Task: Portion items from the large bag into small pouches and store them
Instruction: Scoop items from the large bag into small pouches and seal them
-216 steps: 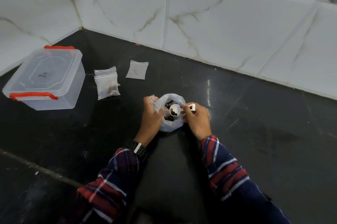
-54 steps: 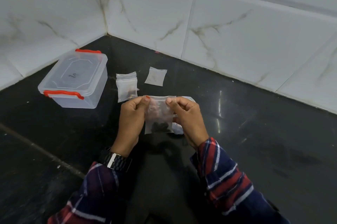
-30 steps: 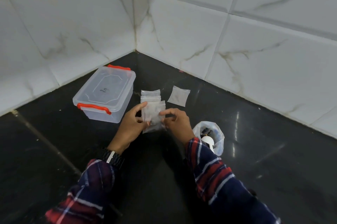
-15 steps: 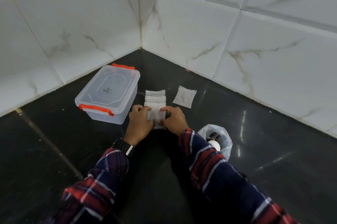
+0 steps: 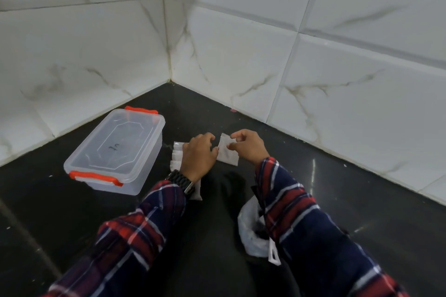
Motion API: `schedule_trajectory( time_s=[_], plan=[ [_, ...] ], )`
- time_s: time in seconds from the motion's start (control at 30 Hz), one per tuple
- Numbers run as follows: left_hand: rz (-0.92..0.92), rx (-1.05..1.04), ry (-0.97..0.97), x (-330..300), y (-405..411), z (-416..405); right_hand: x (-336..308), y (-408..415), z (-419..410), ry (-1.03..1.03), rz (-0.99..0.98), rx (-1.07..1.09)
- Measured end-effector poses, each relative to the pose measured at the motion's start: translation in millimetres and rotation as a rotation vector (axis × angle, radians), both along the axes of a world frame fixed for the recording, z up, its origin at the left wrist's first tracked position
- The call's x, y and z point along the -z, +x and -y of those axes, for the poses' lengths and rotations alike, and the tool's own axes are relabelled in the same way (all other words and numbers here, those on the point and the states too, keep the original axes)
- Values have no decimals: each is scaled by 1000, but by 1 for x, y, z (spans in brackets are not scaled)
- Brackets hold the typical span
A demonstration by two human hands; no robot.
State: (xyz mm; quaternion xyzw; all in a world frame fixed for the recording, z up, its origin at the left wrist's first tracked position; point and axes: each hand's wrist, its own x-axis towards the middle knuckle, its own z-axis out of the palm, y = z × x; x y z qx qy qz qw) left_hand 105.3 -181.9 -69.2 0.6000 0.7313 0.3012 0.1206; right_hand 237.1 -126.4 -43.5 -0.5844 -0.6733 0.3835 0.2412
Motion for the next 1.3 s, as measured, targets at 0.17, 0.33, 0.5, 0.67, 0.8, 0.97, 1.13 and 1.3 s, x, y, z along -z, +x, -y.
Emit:
schedule_trajectory(
  time_s=[0.17,0.33,0.5,0.67,0.8,0.97,1.13,1.3],
  plan=[
    [-44,23,-147,3,14,-35,24,10,-25,-24,82,103],
    [-29,33,-188,16,28,-54,40,9,-31,-37,129,127],
    [-39,-85,-72,25,38,-56,50,5,-30,-39,123,201],
    [144,-127,-133,20,40,-54,56,3,-31,-72,41,243],
    [340,-173,-90,17,39,-54,52,9,-33,-125,-92,262],
    [663,-154,4,9,28,-43,39,25,-27,-240,-294,188],
    [888,10,23,-13,23,5,13,46,12,-273,-541,56],
    [860,148,-2,-31,26,68,-8,68,64,-318,-518,-143]
  ],
)
